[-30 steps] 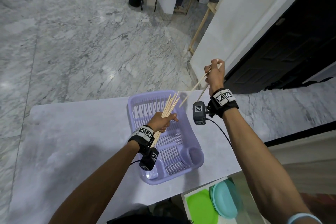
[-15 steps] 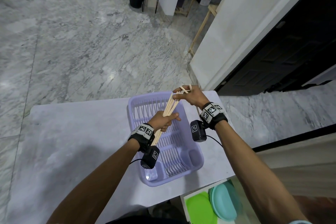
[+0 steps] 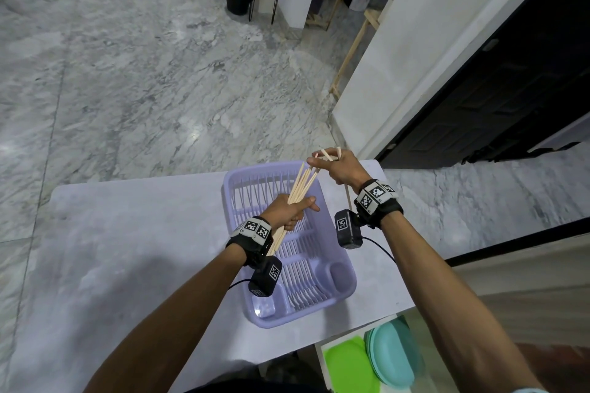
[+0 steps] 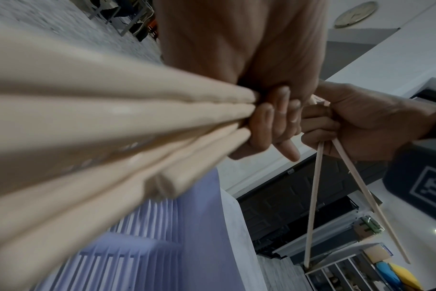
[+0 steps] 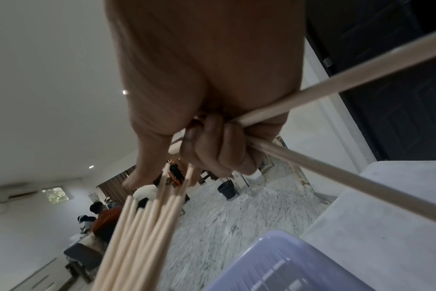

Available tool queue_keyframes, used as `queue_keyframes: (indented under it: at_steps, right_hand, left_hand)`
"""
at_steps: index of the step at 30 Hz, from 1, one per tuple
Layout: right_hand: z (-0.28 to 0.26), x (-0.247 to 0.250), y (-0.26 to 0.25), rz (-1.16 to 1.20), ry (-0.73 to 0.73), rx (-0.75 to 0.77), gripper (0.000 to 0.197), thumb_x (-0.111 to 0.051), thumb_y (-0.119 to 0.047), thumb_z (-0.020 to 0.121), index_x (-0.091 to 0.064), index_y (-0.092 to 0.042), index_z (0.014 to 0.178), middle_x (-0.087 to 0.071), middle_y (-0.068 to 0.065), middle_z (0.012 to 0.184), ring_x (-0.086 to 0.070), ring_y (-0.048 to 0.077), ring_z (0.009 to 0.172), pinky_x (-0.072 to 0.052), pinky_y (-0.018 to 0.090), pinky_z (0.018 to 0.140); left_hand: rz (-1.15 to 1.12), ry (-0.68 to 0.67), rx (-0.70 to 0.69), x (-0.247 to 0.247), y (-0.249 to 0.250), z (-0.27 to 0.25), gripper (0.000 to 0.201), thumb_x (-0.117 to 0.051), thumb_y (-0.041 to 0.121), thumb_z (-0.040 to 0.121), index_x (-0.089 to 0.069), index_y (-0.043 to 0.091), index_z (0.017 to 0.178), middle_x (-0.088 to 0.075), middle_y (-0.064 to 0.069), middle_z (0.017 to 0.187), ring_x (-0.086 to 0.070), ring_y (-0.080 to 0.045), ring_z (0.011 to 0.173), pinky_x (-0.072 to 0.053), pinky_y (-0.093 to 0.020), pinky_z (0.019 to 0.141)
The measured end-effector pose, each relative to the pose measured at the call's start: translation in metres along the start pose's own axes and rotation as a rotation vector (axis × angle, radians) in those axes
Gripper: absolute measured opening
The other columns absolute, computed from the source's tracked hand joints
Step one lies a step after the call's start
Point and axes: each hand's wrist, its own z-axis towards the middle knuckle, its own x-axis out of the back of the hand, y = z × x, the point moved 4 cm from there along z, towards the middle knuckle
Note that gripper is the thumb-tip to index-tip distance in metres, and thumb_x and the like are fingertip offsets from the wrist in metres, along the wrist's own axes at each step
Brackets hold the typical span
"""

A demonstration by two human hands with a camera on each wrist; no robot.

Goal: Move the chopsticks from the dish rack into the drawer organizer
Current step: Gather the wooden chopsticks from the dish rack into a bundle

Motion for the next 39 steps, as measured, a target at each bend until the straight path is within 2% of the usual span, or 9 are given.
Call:
queue_keyframes:
  at_steps: [4,9,13,18,22,25,31,35,39]
  right_hand:
    - [-0.003,-0.007,0.012,-0.001,-0.062,-0.059,0.029,-0.081,-0.025,0.077,-0.060,-0.015,0.061,-0.033,-0.005,0.045,-0.021,0.011,0.042,-0.020,0.022,0.041]
    - [-0.004,-0.007,0.011,0.115,-0.173,-0.052,0.004,-0.072,-0.016,0.085,-0.074,-0.013,0.088,-0.035,0.001,0.058,-0.020,0.011,0.048,-0.018,0.020,0.042]
    - [-0.005,-0.008,0.008,0.149,-0.212,-0.050,0.021,-0.063,-0.014,0.092,-0.070,-0.009,0.111,-0.035,-0.003,0.059,-0.021,0.008,0.045,-0.018,0.020,0.043]
    - [-0.004,-0.004,0.005,0.191,-0.162,-0.037,0.031,-0.066,-0.008,0.089,-0.066,-0.011,0.119,-0.048,-0.004,0.058,-0.023,0.008,0.042,-0.018,0.020,0.041]
    - [-0.003,0.003,-0.002,0.142,-0.126,0.006,0.036,-0.075,-0.012,0.081,-0.068,-0.021,0.115,-0.062,0.002,0.063,-0.020,0.012,0.045,-0.016,0.023,0.043]
    - [-0.002,0.003,-0.008,-0.011,-0.116,0.040,0.030,-0.076,-0.012,0.081,-0.070,-0.016,0.111,-0.053,-0.013,0.044,-0.020,0.014,0.047,-0.016,0.025,0.045]
    - [-0.007,-0.005,-0.017,-0.112,-0.095,0.089,0.017,-0.072,-0.007,0.085,-0.071,0.003,0.099,-0.060,-0.005,0.056,-0.041,0.000,0.032,-0.027,0.010,0.035]
    - [-0.002,-0.004,-0.014,-0.090,-0.067,0.054,0.006,-0.074,-0.012,0.084,-0.072,-0.007,0.088,-0.061,-0.002,0.060,-0.033,0.002,0.033,-0.024,0.018,0.037]
    - [0.009,0.018,-0.022,0.076,0.093,0.023,0.006,-0.069,-0.019,0.089,-0.065,-0.016,0.087,-0.048,-0.001,0.059,-0.026,0.003,0.032,-0.020,0.017,0.034]
  left_hand:
    - [0.000,-0.008,-0.009,-0.001,0.001,0.000,0.032,-0.060,0.038,0.094,-0.073,0.009,0.094,-0.031,-0.002,0.050,-0.024,-0.012,0.039,-0.022,-0.021,0.042]
    - [0.004,0.013,-0.016,-0.001,0.003,0.000,0.031,-0.064,0.038,0.092,-0.073,0.009,0.092,-0.033,-0.002,0.049,-0.026,-0.013,0.040,-0.022,-0.022,0.044]
    - [-0.011,0.026,-0.018,0.000,0.006,0.000,0.028,-0.065,0.036,0.091,-0.074,0.010,0.087,-0.034,0.000,0.047,-0.026,-0.013,0.040,-0.022,-0.023,0.044]
    - [0.006,0.044,-0.017,0.000,0.008,0.001,0.031,-0.064,0.037,0.091,-0.073,0.008,0.084,-0.034,-0.002,0.048,-0.026,-0.014,0.039,-0.022,-0.022,0.042]
    - [0.034,0.066,-0.007,0.003,0.005,0.000,0.031,-0.063,0.036,0.092,-0.072,0.008,0.084,-0.034,-0.002,0.046,-0.025,-0.012,0.036,-0.023,-0.020,0.041]
    - [0.026,0.073,0.002,0.005,0.003,-0.001,0.030,-0.063,0.035,0.093,-0.072,0.008,0.083,-0.033,-0.004,0.048,-0.024,-0.012,0.036,-0.022,-0.020,0.041]
    - [0.061,0.096,0.001,0.002,0.006,-0.003,0.027,-0.062,0.030,0.094,-0.070,0.006,0.083,-0.036,0.000,0.047,-0.027,-0.008,0.034,-0.022,-0.020,0.040]
    - [0.055,0.093,-0.011,0.003,0.003,-0.004,0.028,-0.062,0.029,0.094,-0.071,0.003,0.087,-0.036,0.002,0.045,-0.027,-0.008,0.035,-0.022,-0.019,0.040]
    - [0.050,0.099,-0.002,0.006,-0.009,-0.005,0.032,-0.060,0.033,0.095,-0.073,0.004,0.089,-0.036,0.000,0.047,-0.026,-0.009,0.035,-0.022,-0.019,0.040]
